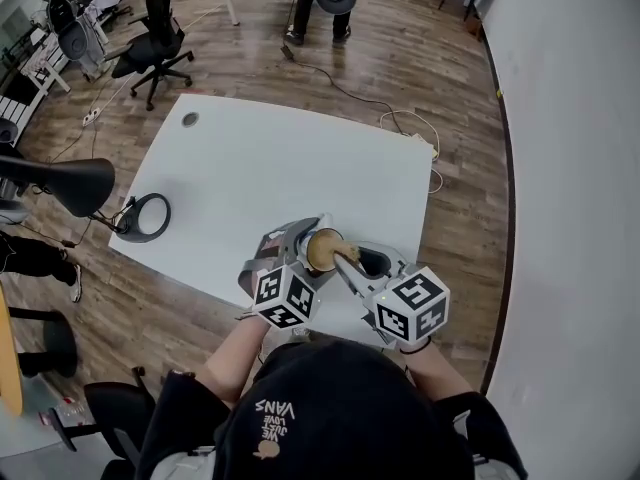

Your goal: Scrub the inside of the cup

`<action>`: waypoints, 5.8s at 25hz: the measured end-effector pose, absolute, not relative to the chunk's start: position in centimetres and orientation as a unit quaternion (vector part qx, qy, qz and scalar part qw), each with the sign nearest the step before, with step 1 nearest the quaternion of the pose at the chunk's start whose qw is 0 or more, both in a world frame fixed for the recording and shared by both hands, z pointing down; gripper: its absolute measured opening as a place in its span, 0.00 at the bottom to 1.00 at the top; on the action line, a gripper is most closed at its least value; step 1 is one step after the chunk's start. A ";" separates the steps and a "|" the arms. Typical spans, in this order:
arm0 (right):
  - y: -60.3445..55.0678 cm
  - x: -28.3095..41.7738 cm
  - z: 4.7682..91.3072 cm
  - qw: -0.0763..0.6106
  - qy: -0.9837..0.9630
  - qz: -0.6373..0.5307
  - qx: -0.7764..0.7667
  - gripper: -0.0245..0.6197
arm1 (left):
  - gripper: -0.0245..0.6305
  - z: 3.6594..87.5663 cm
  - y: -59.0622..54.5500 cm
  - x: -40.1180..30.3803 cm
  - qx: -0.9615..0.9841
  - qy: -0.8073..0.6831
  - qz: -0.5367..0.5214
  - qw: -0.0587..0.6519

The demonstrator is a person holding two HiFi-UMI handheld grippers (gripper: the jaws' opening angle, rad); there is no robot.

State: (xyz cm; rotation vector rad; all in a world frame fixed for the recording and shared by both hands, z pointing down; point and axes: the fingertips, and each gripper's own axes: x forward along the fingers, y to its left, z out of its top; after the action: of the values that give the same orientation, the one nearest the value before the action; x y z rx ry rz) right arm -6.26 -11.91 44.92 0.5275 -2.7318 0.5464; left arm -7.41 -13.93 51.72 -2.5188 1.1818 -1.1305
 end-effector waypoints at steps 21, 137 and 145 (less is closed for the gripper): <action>-13.9 -4.7 43.2 0.031 -0.937 0.247 0.247 0.18 | 0.67 52.6 -15.6 -8.6 -0.855 0.433 -0.285 -0.019; -7.8 3.8 44.0 0.024 -0.956 0.252 0.151 0.18 | 0.05 44.2 -1.4 -7.5 -0.740 0.668 -0.058 -0.055; -7.4 4.2 44.0 0.033 -0.961 0.223 0.160 0.18 | 0.05 44.3 -1.0 -7.5 -0.734 0.674 -0.052 -0.056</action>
State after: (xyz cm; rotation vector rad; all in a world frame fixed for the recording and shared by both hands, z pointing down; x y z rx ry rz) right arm 4.21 -7.44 44.00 0.4935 -2.9574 0.6865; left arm -7.47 -0.97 44.30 -2.3938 2.1974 -0.1708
